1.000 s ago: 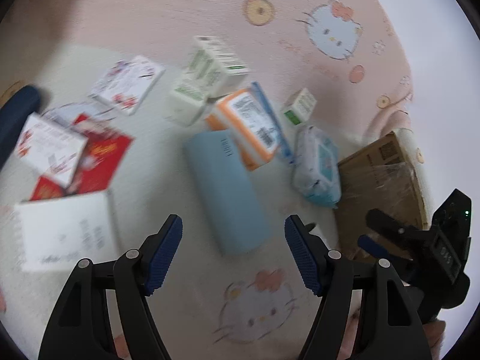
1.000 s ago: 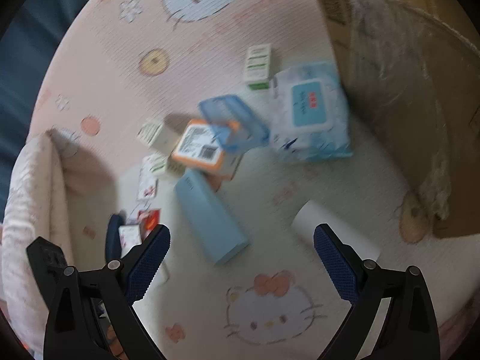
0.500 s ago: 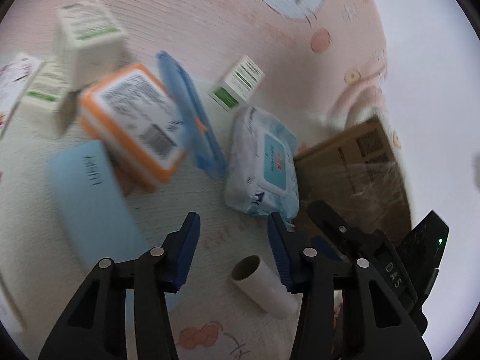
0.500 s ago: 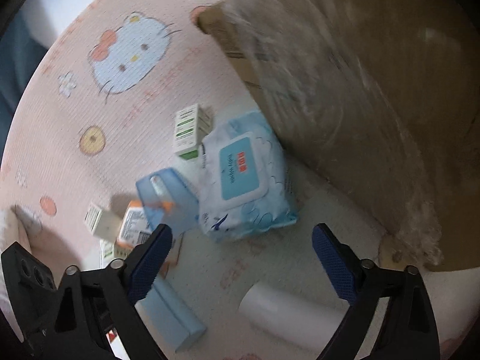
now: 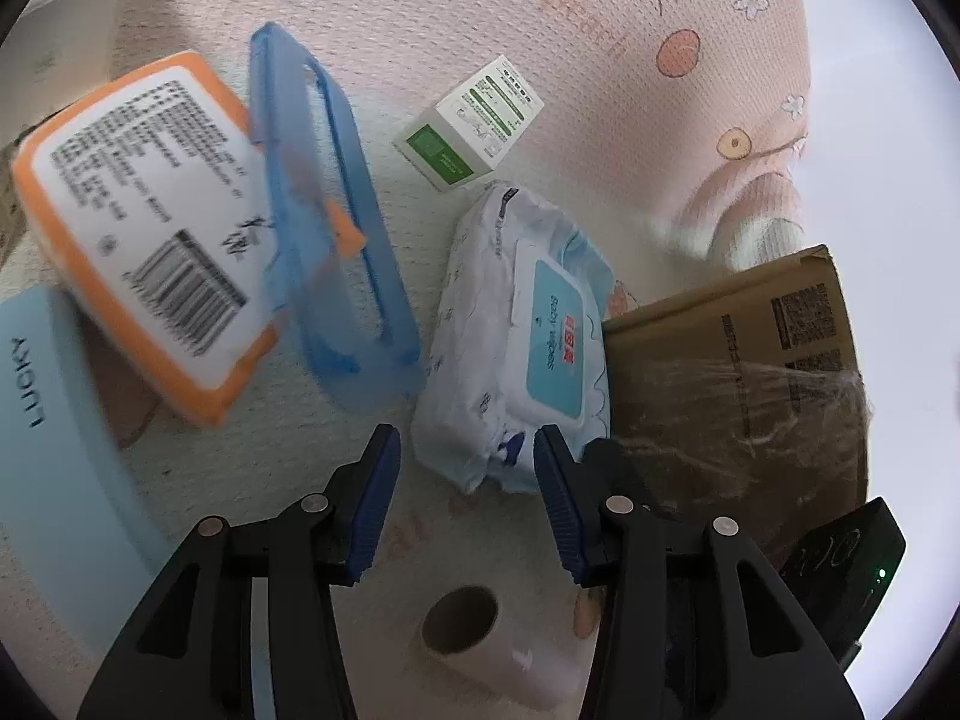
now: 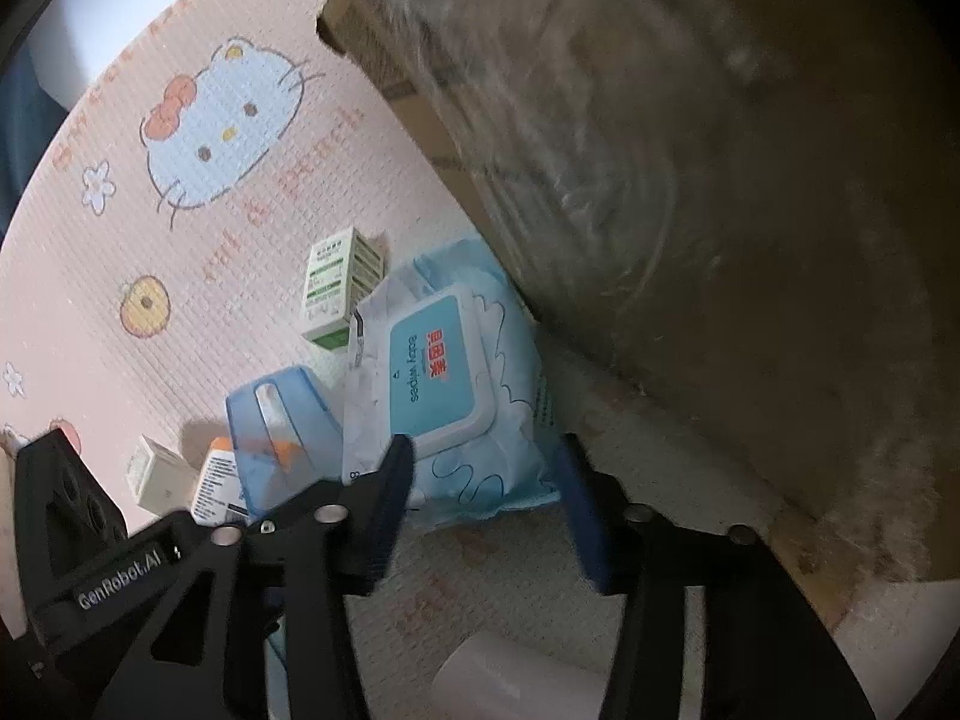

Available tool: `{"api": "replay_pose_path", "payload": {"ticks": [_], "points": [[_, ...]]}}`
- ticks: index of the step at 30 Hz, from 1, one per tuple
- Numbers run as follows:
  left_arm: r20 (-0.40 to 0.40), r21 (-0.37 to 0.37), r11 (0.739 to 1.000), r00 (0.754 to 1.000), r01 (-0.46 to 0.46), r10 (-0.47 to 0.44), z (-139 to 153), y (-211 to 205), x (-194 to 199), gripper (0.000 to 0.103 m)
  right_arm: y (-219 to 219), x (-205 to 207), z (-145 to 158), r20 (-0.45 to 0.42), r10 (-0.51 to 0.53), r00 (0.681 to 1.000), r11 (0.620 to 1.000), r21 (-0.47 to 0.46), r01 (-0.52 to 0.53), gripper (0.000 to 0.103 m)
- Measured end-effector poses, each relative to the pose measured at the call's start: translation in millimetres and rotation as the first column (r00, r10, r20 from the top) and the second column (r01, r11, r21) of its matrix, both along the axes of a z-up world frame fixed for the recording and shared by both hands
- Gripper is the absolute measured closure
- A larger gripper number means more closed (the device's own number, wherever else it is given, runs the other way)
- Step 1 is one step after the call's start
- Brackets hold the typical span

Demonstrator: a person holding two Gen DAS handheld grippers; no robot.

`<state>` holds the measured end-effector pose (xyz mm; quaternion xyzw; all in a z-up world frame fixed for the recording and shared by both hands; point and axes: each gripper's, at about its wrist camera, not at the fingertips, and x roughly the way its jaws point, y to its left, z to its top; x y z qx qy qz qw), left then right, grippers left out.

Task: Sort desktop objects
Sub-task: 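Move both grippers toward the blue baby-wipes pack, then close both grippers on the baby-wipes pack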

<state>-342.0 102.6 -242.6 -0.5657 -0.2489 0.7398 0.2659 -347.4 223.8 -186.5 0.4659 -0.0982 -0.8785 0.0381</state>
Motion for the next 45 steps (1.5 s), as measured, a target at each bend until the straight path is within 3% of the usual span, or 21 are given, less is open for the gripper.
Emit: {"api": "replay_pose_path", "payload": {"ticks": [2,3,4,9,15,18,30,45], "points": [[0.001,-0.005,1.0,1.0,0.007,-0.007,-2,6,-3,0.057,-1,-3,-3,0.006,0.001,1.0,1.0,0.027,-0.001,0.066],[0.004,-0.014,1.0,1.0,0.005,-0.005,-4,9,-4,0.071,-2,-4,-5,0.006,0.006,1.0,0.999,0.046,-0.006,0.069],[0.009,-0.034,0.999,1.0,0.005,-0.005,-6,13,-6,0.077,-3,-5,-6,0.011,0.011,1.0,0.998,0.055,-0.011,0.069],[-0.032,-0.074,0.997,0.999,0.003,-0.006,-4,16,-1,0.085,-4,-9,-11,0.052,0.056,0.997,0.996,0.068,-0.06,0.076],[-0.048,-0.113,0.993,0.999,-0.013,0.008,1,0,12,0.087,-9,2,-13,0.126,0.095,0.987,0.994,0.043,-0.101,0.077],[-0.071,-0.168,0.986,0.997,0.001,-0.013,3,-11,29,0.087,-19,18,-14,0.153,0.131,0.98,0.988,0.065,-0.143,0.078],[-0.045,-0.165,0.984,0.997,-0.067,0.06,7,-71,102,0.089,-33,94,-16,0.258,0.22,0.941,0.97,0.049,-0.24,0.078],[-0.024,-0.202,0.976,0.996,-0.084,0.08,12,-95,193,0.09,-17,146,-17,0.446,0.243,0.862,0.955,0.048,-0.294,0.078]]}}
